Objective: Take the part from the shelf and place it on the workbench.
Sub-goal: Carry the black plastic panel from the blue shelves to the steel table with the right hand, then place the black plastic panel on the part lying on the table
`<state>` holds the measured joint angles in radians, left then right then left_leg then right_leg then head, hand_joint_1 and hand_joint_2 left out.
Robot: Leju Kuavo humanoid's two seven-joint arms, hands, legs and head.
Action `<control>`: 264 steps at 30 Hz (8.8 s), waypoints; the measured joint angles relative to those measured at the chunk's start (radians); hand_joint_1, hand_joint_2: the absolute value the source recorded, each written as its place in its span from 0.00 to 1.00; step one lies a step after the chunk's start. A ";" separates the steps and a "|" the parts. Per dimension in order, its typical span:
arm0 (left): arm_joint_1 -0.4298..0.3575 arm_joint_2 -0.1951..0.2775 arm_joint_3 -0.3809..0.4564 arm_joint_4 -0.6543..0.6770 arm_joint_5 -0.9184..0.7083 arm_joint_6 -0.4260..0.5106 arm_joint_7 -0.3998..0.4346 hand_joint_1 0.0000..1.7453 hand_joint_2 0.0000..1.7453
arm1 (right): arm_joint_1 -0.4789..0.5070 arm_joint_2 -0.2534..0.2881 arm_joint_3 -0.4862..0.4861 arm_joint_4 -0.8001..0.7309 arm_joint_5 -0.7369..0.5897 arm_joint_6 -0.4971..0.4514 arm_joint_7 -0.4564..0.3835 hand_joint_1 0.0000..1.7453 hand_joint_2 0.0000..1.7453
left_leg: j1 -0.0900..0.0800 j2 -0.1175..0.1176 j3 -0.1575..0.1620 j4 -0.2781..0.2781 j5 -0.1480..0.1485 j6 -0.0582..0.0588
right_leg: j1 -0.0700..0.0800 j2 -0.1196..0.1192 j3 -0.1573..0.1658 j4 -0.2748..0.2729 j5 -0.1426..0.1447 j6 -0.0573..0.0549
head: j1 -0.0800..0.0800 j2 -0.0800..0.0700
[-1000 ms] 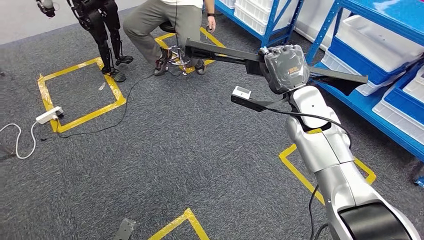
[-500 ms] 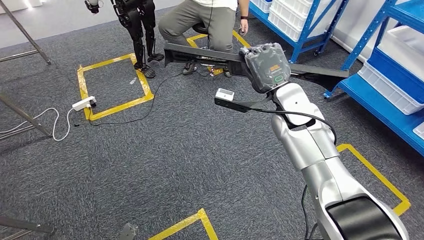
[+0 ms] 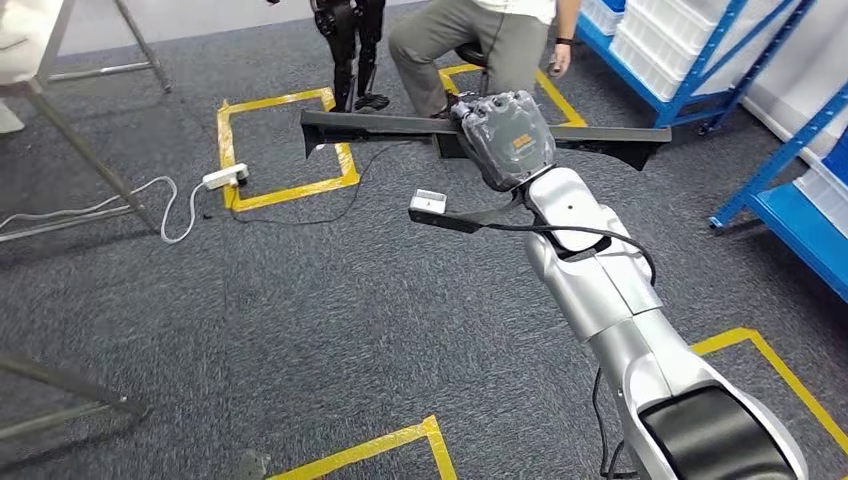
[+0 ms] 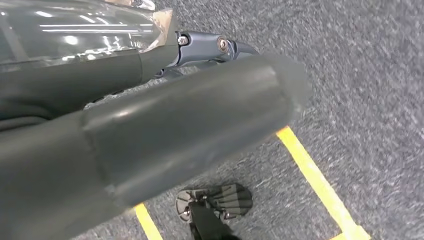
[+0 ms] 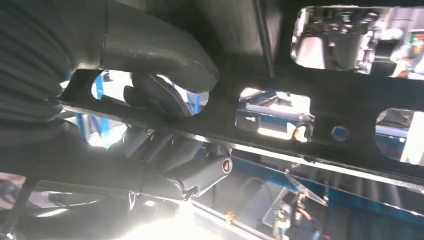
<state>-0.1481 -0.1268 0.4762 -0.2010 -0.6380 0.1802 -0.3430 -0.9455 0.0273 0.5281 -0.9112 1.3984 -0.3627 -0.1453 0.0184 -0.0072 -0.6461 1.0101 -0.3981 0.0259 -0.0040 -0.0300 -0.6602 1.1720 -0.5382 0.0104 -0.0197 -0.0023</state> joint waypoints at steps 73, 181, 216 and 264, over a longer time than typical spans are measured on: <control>0.005 -0.006 0.009 0.002 -0.022 -0.009 0.006 0.00 0.00 | -0.046 -0.037 0.059 0.090 0.026 0.000 0.041 1.00 1.00 | -0.001 -0.113 -0.015 0.011 0.002 -0.022 | -0.025 0.063 0.054 -0.138 0.088 0.016 | -0.008 0.000; -0.012 -0.018 0.034 0.003 -0.054 -0.020 0.052 0.00 0.00 | -0.104 -0.038 0.026 0.183 0.015 -0.001 -0.002 1.00 1.00 | -0.031 0.044 -0.027 0.013 0.008 0.019 | 0.009 -0.092 0.089 -0.142 0.048 0.011 | -0.022 0.000; -0.005 -0.023 0.036 0.003 -0.057 -0.020 0.055 0.00 0.00 | -0.110 -0.021 0.028 0.204 0.011 -0.002 -0.016 1.00 1.00 | -0.001 -0.001 -0.187 0.318 -0.114 -0.032 | -0.016 -0.002 0.073 -0.149 0.080 -0.015 | -0.022 0.000; -0.004 -0.030 0.049 0.003 -0.097 -0.002 -0.053 0.00 0.00 | -0.125 -0.060 0.038 0.230 0.056 -0.017 0.073 1.00 1.00 | -0.011 -0.006 -0.109 0.287 -0.170 -0.020 | -0.012 0.053 0.034 -0.159 0.118 -0.012 | -0.018 0.000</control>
<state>-0.1519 -0.1572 0.5249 -0.1984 -0.7347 0.1782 -0.3957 -1.0709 -0.0330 0.5661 -0.6811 1.4548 -0.3794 -0.0727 0.0073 -0.0133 -0.7547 1.2974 -0.5678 0.0062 -0.0158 0.0230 -0.6259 1.0129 -0.4199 -0.0016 -0.0381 -0.0023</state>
